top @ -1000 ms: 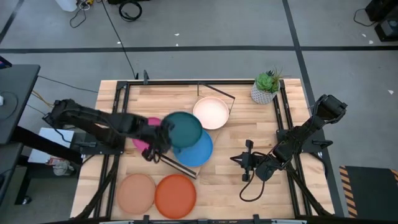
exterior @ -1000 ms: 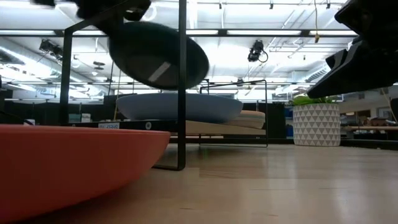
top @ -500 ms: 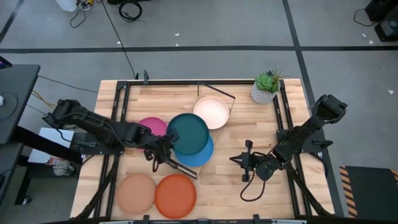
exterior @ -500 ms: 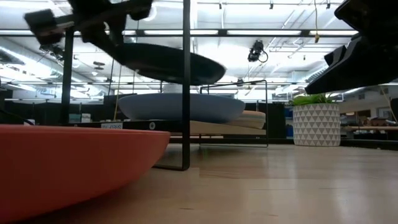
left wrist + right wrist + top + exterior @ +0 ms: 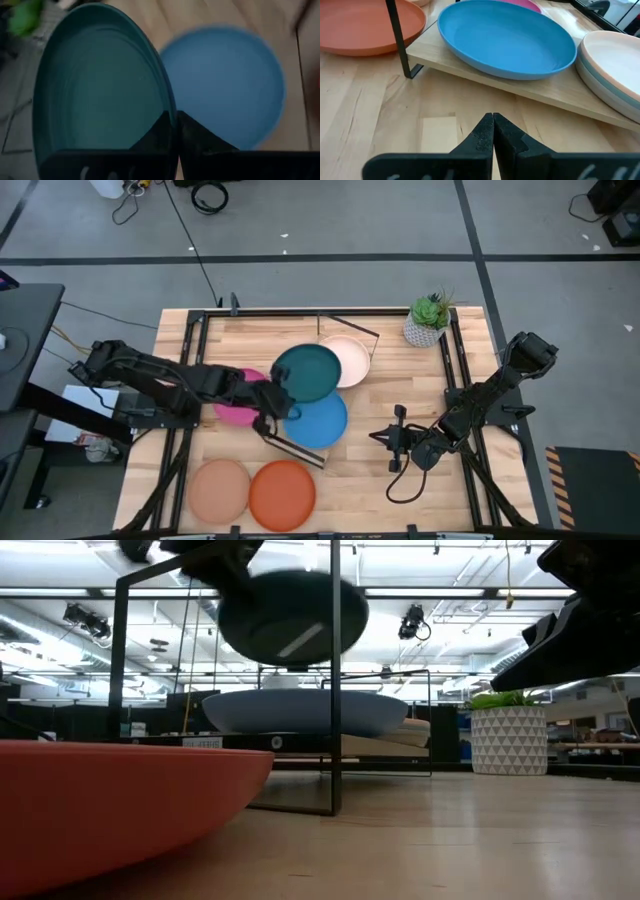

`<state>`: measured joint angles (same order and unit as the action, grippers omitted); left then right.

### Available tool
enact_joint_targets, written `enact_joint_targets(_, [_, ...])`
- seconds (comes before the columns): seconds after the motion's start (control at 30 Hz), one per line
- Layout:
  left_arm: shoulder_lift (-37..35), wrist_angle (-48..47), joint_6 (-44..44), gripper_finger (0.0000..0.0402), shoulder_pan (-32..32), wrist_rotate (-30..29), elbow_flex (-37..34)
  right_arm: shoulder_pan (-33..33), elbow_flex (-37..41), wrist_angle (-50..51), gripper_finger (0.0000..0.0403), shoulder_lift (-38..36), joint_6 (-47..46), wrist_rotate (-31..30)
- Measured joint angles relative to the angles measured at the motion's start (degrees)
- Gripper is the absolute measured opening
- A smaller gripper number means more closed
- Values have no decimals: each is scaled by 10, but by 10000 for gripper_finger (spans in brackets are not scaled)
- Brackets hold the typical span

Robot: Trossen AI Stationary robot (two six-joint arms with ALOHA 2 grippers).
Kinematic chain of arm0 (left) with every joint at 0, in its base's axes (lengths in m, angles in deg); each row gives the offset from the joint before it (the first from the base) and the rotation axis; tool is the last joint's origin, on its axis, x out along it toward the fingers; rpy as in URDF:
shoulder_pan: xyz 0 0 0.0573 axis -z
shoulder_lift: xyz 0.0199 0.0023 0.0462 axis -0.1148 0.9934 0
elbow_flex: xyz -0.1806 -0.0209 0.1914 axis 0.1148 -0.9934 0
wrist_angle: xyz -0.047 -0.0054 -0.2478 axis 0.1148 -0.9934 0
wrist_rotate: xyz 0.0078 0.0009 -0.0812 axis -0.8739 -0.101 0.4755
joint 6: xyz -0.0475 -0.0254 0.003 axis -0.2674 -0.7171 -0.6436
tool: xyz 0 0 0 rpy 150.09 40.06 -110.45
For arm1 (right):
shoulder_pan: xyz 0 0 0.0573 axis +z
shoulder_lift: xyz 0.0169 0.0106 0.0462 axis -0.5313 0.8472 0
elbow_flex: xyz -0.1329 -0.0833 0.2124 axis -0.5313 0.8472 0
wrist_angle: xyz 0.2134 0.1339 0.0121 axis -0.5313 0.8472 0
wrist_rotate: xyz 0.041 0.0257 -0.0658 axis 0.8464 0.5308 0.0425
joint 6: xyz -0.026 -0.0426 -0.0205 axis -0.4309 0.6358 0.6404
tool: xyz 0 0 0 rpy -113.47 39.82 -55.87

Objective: Place and stack plates onto a shelf
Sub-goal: Stack the dark green plate on top of the blue plate on the shelf

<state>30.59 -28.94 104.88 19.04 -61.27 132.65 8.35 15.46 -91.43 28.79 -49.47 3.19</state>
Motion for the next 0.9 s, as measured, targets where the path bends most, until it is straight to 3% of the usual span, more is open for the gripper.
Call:
enact_joint_targets(0.23, [7,-39,-219,17,-4,14,92,-6,0,-3,13,0,0,-16])
enact_joint_targets(0.37, [40,-77,-269,17,-5,68,135,-27,0,-28,13,0,46,-17])
enact_joint_targets(0.6, [117,-188,-210,17,0,92,196,-52,-67,-31,14,-3,286,-37])
enact_joint_targets(0.77, [141,-199,-116,23,16,49,210,-63,-117,-31,29,0,464,-108])
enact_joint_targets(0.9, [142,-197,-61,19,38,10,210,-80,-134,-29,76,0,540,-118])
